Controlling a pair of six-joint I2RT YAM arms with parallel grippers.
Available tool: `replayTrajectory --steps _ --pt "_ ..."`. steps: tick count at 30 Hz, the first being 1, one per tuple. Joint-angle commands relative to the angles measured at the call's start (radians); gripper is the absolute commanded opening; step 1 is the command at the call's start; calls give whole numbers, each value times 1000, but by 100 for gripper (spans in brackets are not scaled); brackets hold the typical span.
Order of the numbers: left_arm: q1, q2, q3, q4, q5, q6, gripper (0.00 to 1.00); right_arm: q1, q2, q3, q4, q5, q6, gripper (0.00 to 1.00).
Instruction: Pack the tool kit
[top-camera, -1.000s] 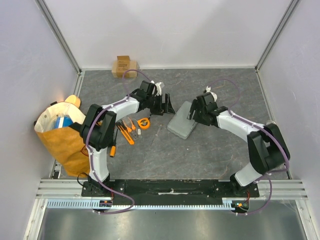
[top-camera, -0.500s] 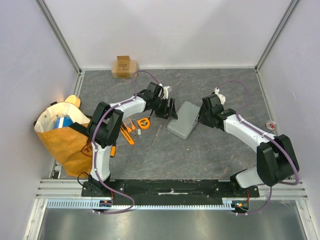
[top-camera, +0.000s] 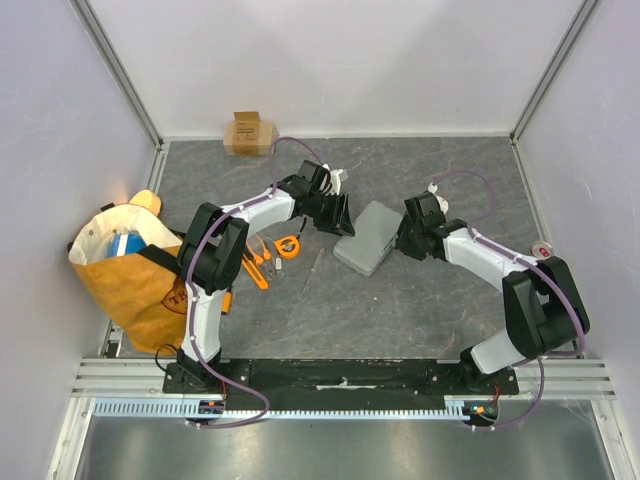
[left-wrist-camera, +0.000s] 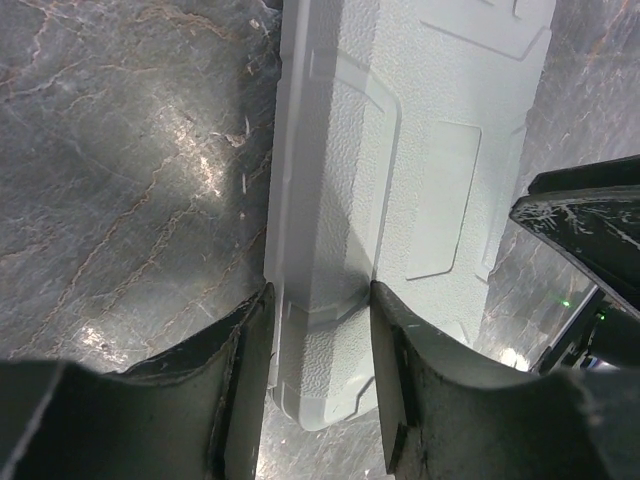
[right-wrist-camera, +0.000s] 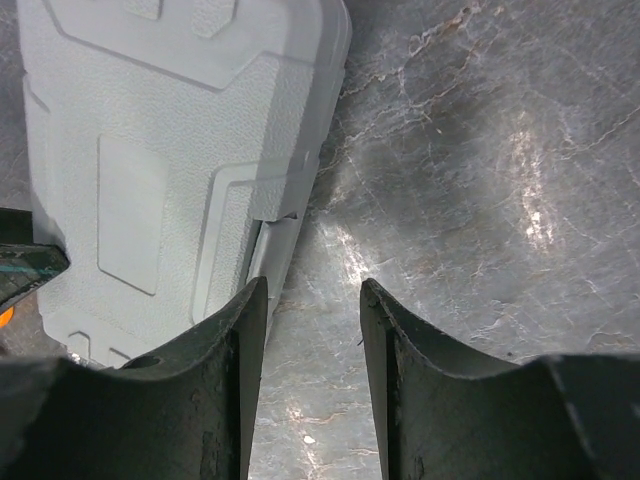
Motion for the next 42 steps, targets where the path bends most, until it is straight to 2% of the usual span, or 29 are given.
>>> replayTrajectory --steps 1,5,20,31,36,42 --pt "-12 43 -10 -55 -45 56 47 -12 18 -27 67 -49 44 49" --pt "-17 40 -21 -55 -42 56 45 -20 18 -50 113 -86 67 48" --pt "-15 49 -24 -61 -60 39 44 -43 -36 -30 107 -89 79 47" --pt "-17 63 -23 -61 -53 24 44 -45 18 -44 126 -101 78 46" --pt "-18 69 -23 -67 -53 10 43 -43 30 -63 109 -66 84 41" --pt "-17 69 -27 -79 -63 7 41 -43 65 -70 92 -34 78 41"
